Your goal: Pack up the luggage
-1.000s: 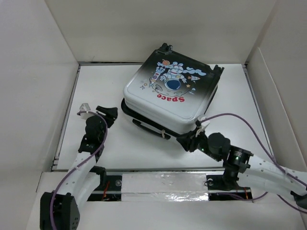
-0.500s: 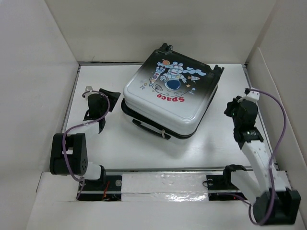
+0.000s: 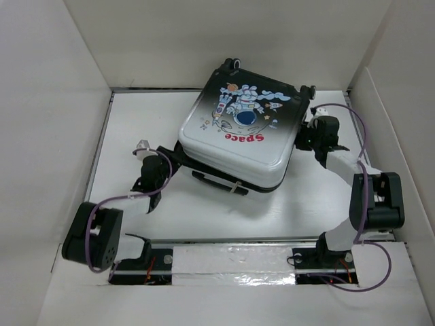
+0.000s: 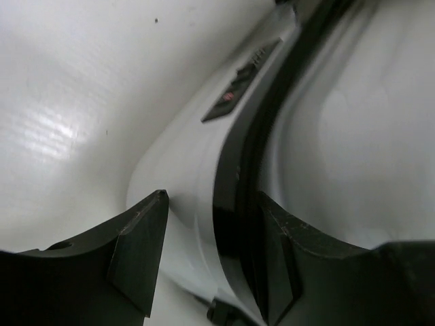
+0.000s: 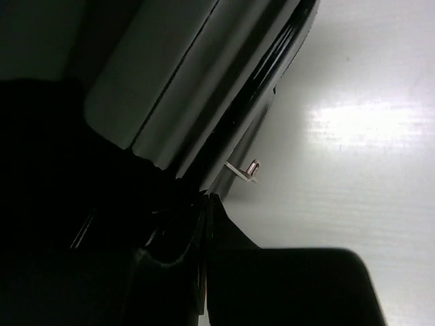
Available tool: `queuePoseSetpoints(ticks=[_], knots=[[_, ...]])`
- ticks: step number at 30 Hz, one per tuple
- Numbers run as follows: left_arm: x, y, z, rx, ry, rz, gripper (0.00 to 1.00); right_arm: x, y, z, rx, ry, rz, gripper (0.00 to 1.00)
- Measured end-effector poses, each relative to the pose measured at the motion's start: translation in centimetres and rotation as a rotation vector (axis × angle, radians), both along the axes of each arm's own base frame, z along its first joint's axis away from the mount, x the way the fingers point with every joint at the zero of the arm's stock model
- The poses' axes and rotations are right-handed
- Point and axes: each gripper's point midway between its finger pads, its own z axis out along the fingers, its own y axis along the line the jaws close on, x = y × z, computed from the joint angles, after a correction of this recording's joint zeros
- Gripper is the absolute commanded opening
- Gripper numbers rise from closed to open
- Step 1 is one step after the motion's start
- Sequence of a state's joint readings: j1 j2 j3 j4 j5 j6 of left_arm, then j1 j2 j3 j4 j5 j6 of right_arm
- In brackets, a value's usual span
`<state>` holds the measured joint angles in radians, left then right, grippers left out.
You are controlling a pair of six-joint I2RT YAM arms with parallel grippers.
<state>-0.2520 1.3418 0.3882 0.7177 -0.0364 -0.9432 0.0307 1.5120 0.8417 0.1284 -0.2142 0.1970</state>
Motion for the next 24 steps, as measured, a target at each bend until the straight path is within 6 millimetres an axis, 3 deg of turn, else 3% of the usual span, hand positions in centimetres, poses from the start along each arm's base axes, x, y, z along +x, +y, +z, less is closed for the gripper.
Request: queuePoseSetpoints(ticks=[7,11,13,17,22,24], knots=[[-5.6,-0.8,0.6,0.064,-0.066,0.008,0.46,5.8,2.4,0.4,-0.030,-0.032,0.083,0.00],[-7.4,-1.4,0.8,0.107,-0.067,0.010,0.43,5.8,3.5,0.6,-0.022,-0.049,0.138,0.01],[-8.4,-2.1,0.8,0.126,-0.068,0.003,0.44,5.8,3.3,0.6,-0.022,-0.052,0.144,0.06],[-10.7,-4.1,1.1,0.181,-0.071,-0.060,0.44,5.8,2.2,0.8,-0.025,-0.055,0.148,0.22],[-13.2,-7.3,1.7,0.257,-0.062,-0.187,0.46,6.2,0.6,1.0,-0.059,-0.040,0.151,0.31],[-14.2,-8.6,1.9,0.282,-0.056,-0.236,0.53,6.9,0.0,0.9,-0.076,-0.023,0.153,0.33]])
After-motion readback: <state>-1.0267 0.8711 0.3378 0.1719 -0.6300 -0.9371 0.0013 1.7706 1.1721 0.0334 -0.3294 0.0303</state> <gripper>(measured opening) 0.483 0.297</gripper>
